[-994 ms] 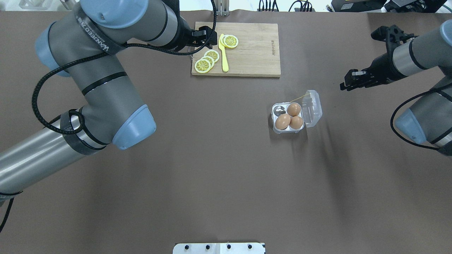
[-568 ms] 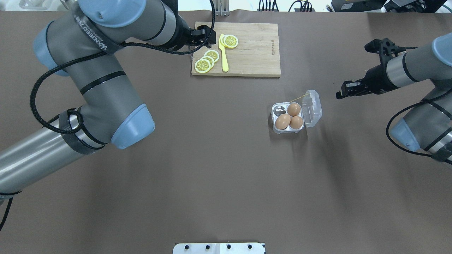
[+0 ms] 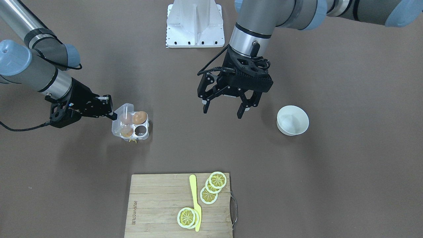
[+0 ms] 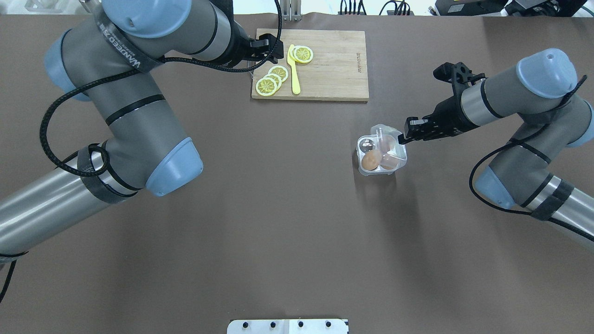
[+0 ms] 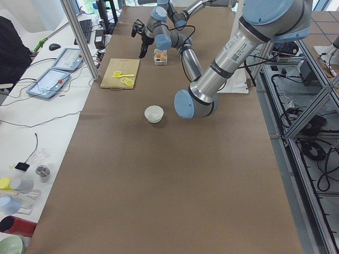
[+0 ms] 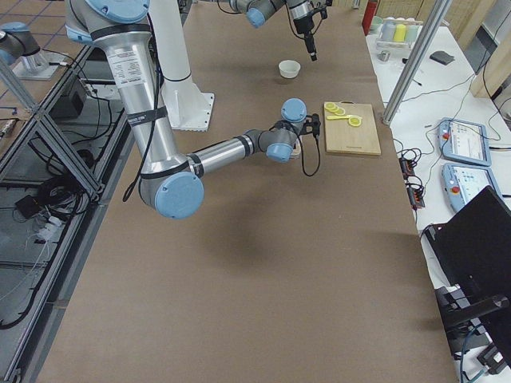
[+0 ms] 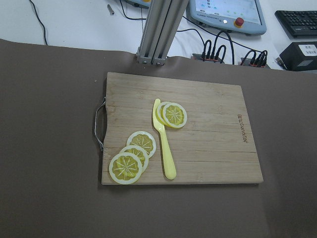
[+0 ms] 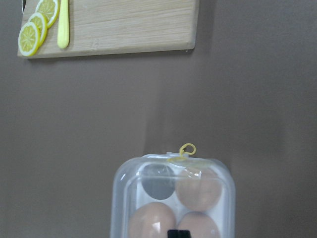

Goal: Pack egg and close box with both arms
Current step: 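Push the clear lid down over the eggs with the right gripper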

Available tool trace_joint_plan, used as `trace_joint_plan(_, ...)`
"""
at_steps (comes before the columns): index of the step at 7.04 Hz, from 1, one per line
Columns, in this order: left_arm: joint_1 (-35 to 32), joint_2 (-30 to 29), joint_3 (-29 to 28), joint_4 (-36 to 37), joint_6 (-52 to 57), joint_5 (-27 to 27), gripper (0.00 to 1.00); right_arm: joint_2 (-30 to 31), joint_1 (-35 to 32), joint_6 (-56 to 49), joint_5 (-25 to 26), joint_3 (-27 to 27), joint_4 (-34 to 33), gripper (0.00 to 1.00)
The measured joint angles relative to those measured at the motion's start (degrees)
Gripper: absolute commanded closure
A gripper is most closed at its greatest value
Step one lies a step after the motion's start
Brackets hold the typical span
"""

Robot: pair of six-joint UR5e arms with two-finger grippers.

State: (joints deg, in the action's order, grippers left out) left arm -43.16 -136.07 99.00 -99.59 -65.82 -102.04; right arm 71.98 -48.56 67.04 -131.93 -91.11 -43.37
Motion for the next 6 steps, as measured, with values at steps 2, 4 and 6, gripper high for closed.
trace_joint_plan(2,-0.01,0.01,0.05,-0.1,-0.11,0.0,0.02,-2.92,2.57,3.71,0.74,0.03,-0.31,1.0)
trace_joint_plan(4,-0.1,0.33,0.09,0.39,-0.23,-0.08,0.02,-5.14,3.43,4.61,1.16,-0.48,-2.6,0.26)
trace_joint_plan(6,-0.74,4.03,2.09,0.15,-0.1,-2.01,0.02,-6.1,2.05,4.74,1.09,-5.83,-12.27,0.0)
